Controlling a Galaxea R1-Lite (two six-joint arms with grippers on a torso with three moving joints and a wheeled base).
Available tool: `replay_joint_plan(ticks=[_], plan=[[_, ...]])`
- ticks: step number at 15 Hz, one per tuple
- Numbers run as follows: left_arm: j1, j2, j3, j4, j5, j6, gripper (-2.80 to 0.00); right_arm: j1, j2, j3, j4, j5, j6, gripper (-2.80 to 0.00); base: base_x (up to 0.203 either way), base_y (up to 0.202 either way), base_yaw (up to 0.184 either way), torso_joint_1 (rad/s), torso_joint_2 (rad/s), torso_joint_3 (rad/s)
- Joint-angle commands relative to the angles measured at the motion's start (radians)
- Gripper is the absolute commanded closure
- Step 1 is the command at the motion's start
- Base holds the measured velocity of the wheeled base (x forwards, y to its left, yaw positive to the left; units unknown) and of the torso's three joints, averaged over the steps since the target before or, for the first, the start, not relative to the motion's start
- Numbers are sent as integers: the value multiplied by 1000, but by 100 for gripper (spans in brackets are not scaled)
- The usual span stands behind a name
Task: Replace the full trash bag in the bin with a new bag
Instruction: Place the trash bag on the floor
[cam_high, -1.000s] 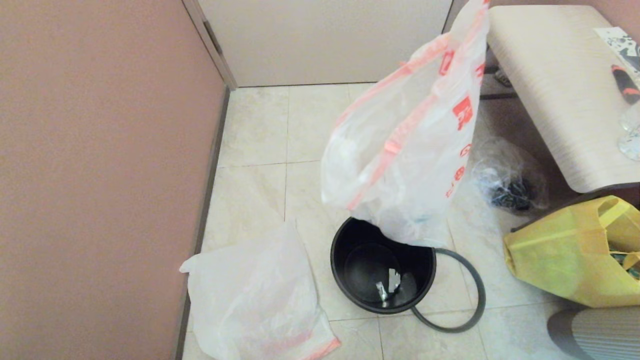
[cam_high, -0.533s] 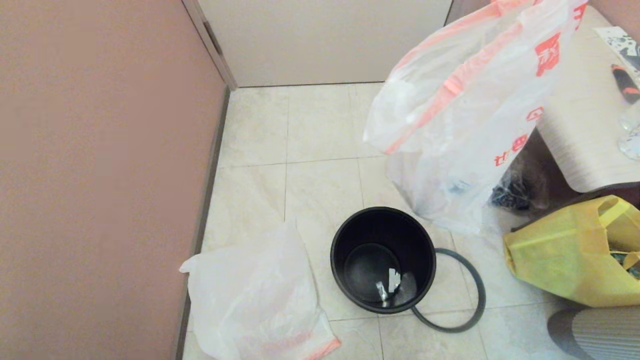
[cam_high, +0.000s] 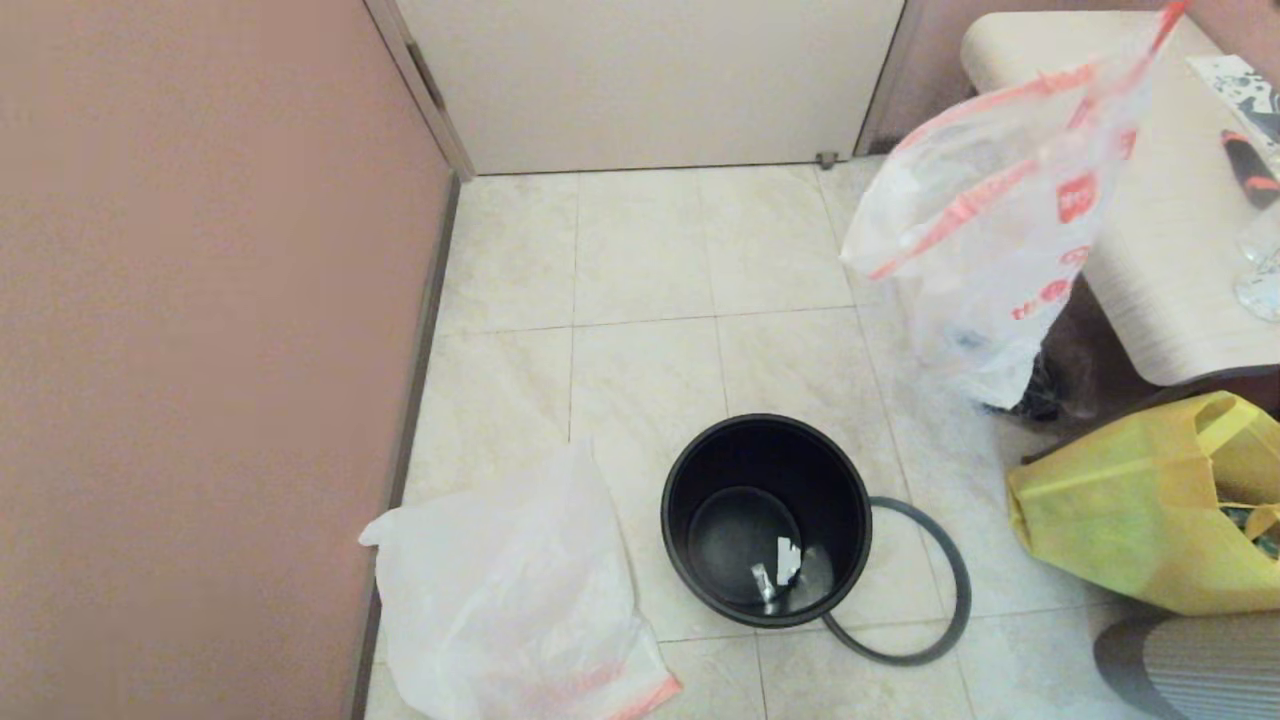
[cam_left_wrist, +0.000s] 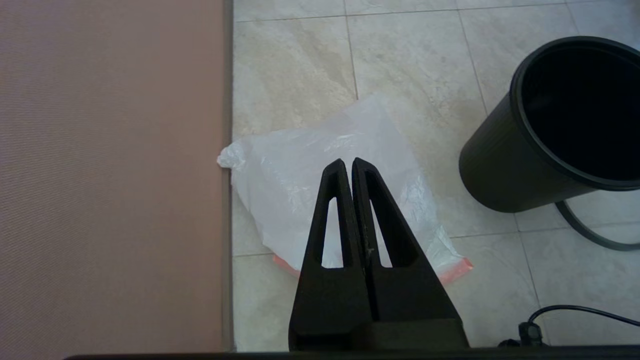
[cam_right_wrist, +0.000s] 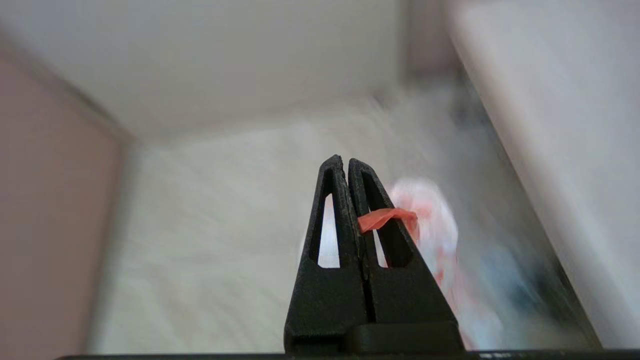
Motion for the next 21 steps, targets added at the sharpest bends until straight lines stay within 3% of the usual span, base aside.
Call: replay_joint_plan(ticks=[1, 6, 9, 11, 12, 15, 19, 21], plan=[[0, 0, 0, 0, 0, 0, 0, -97, 148, 35, -9, 26, 31, 0, 0, 0, 0, 0, 0, 0], [0, 0, 0, 0, 0, 0, 0, -273, 563, 41, -107, 84, 106, 0, 0, 0, 0, 0, 0, 0], [0, 0, 0, 0, 0, 0, 0, -305, 700, 18, -120, 86, 108, 0, 0, 0, 0, 0, 0, 0], [0, 0, 0, 0, 0, 0, 0, -302, 660, 20, -59, 65, 95, 0, 0, 0, 0, 0, 0, 0], [0, 0, 0, 0, 0, 0, 0, -293, 622, 20, 0, 54, 93, -280, 0, 0, 0, 0, 0, 0], [0, 0, 0, 0, 0, 0, 0, -253, 460, 31, 141, 66, 133, -280, 0, 0, 0, 0, 0, 0], [-1, 0, 0, 0, 0, 0, 0, -185, 267, 68, 318, 232, 334, -280, 0, 0, 0, 0, 0, 0], [0, 0, 0, 0, 0, 0, 0, -182, 199, 143, 303, 374, 431, -280, 0, 0, 0, 0, 0, 0]])
